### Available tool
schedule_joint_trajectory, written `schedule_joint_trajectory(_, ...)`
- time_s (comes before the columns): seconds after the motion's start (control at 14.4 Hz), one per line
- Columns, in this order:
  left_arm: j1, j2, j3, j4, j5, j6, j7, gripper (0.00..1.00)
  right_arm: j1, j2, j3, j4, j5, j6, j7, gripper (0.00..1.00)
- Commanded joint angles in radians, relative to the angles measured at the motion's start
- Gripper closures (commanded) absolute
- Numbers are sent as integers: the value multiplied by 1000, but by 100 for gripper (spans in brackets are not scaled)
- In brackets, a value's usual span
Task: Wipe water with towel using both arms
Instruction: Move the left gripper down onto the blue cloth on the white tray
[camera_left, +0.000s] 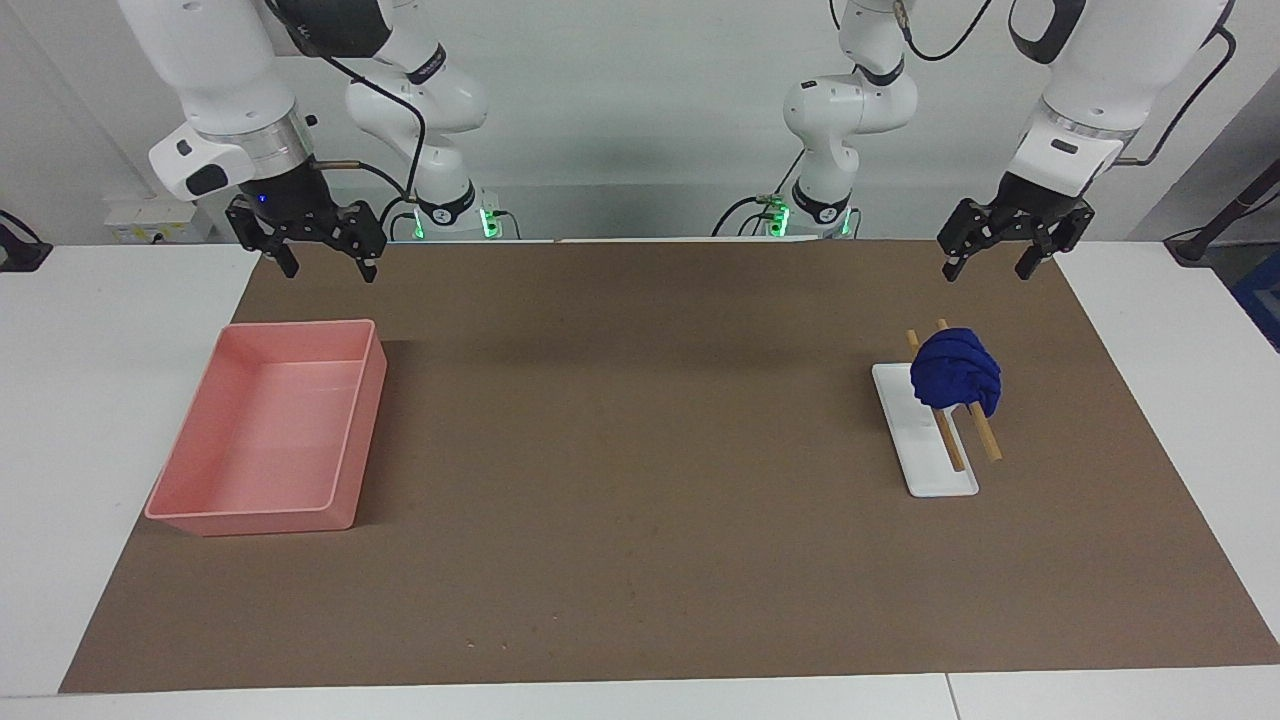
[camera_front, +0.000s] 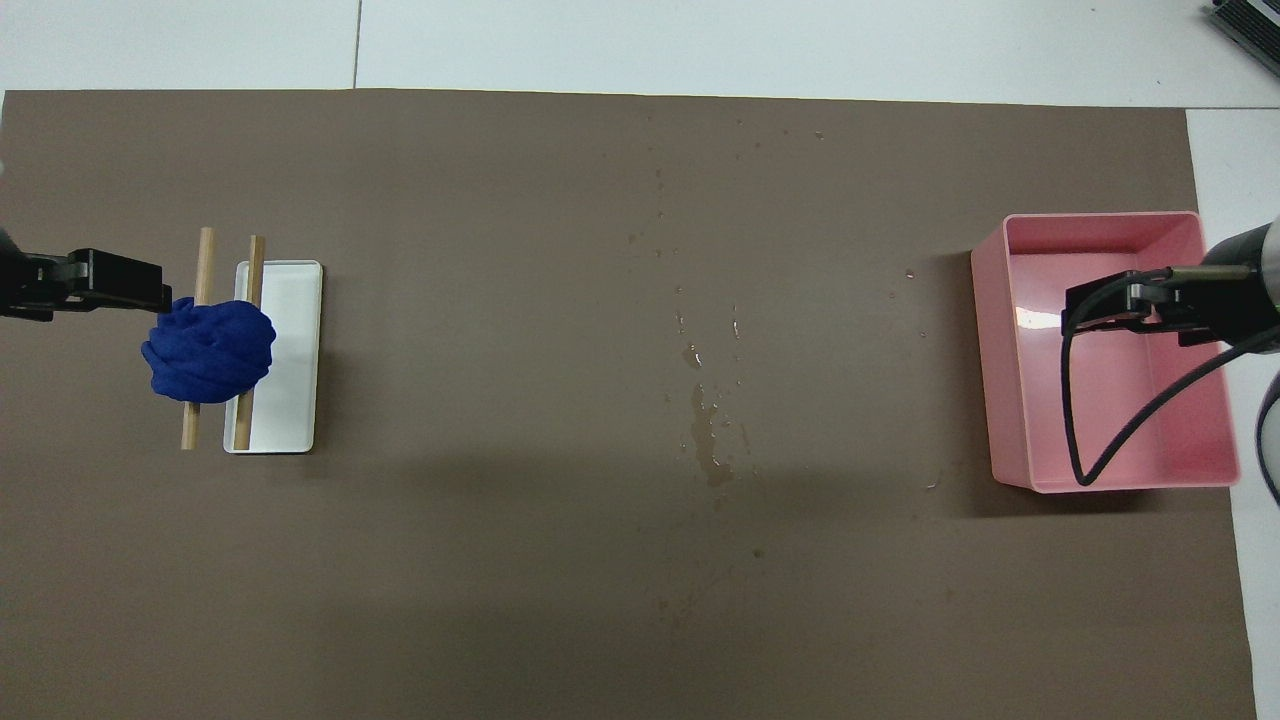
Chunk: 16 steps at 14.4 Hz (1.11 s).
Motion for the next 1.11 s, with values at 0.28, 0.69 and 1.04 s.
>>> schedule_joint_trajectory(0.28, 12, -63, 2, -209, -4, 133, -361, 0, -7, -25, 4, -31, 21, 27, -4, 0)
schedule_joint_trajectory(0.69, 109, -55, 2, -330, -3, 269, -519, 0, 1, -33, 13, -62, 20, 117, 41, 0)
schedule_joint_trajectory(1.04, 109, -51, 2, -448, -3, 423, -835, 0, -2, -36, 11, -60, 21, 116, 41, 0)
